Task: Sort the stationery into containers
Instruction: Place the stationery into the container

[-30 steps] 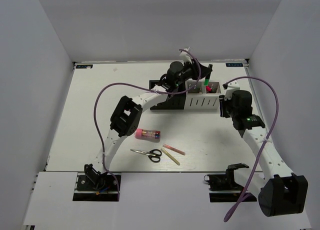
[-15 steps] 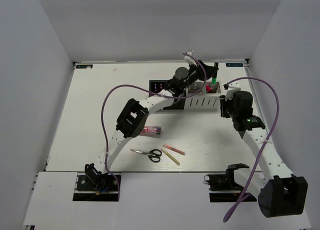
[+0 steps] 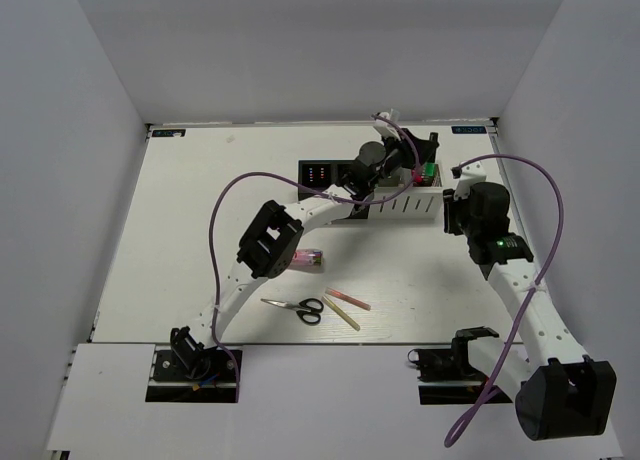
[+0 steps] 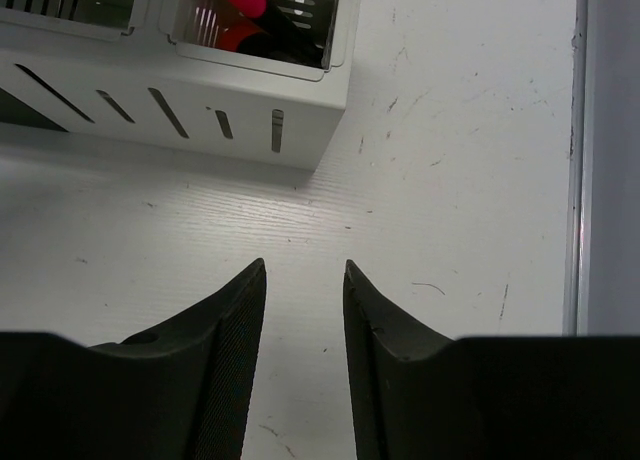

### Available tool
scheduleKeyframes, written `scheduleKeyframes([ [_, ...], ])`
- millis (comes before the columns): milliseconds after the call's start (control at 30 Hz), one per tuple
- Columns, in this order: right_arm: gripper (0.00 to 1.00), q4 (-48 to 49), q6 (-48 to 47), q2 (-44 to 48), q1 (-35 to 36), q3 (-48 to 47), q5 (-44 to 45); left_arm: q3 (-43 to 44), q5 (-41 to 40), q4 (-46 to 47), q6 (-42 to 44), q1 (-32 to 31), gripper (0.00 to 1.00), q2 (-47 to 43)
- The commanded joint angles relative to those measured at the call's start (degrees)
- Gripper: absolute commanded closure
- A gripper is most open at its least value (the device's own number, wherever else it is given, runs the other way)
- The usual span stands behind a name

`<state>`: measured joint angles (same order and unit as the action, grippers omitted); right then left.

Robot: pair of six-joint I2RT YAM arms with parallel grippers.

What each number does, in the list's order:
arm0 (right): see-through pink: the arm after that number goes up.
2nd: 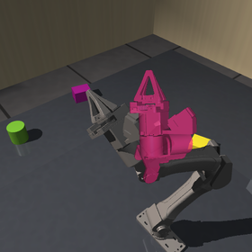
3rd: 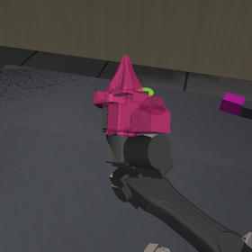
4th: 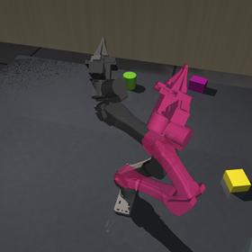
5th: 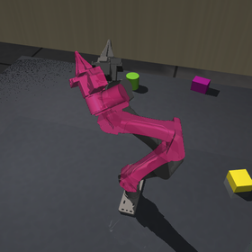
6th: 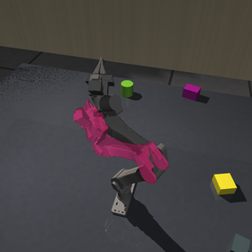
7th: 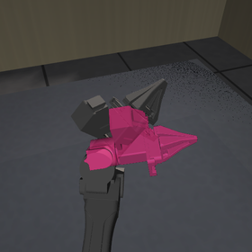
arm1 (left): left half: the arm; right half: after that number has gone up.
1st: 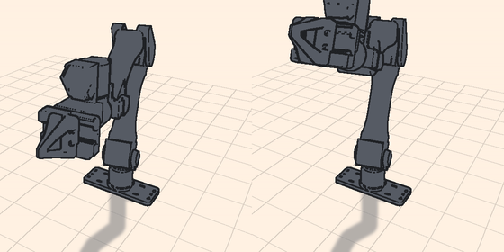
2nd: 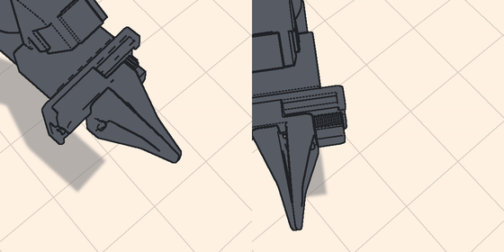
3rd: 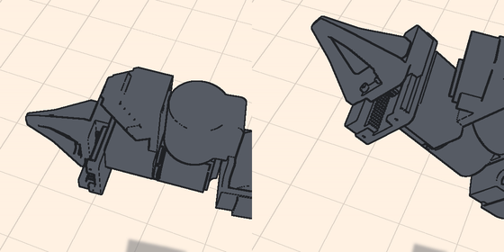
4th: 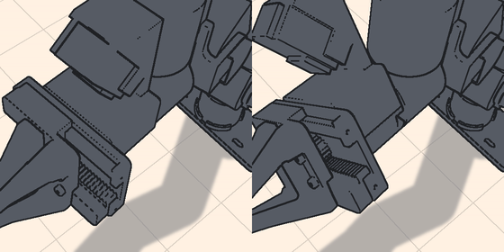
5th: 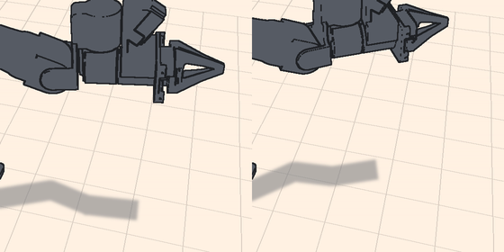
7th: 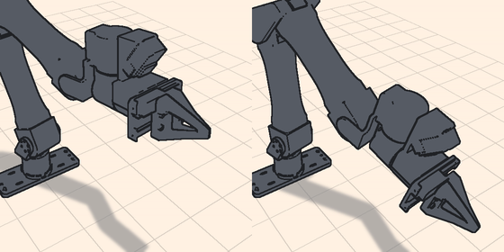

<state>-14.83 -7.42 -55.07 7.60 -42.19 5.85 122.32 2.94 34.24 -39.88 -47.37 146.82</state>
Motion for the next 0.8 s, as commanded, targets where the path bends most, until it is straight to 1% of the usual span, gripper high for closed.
scheduleKeyframes([
  [0, 0.60, 2.35, 0.56, 1.19, -0.48, 0.27, 0.31, 1.78, -1.62, -0.58, 1.29, -0.26, 0.99, -0.40],
  [67, 0.60, 2.26, 0.57, 1.37, -0.48, 0.27, 0.13, 1.69, -2.32, -1.10, 1.47, -0.26, 0.95, -0.31],
  [633, 0.60, 2.17, 0.39, 1.89, -1.00, 0.36, -0.66, 1.60, -2.76, -1.81, 1.12, -0.35, 0.90, 1.36],
  [767, 0.60, 2.08, 0.39, 1.89, -1.09, 0.53, -0.84, 1.25, -2.67, -1.89, 1.21, -0.35, 0.82, 1.36],
])
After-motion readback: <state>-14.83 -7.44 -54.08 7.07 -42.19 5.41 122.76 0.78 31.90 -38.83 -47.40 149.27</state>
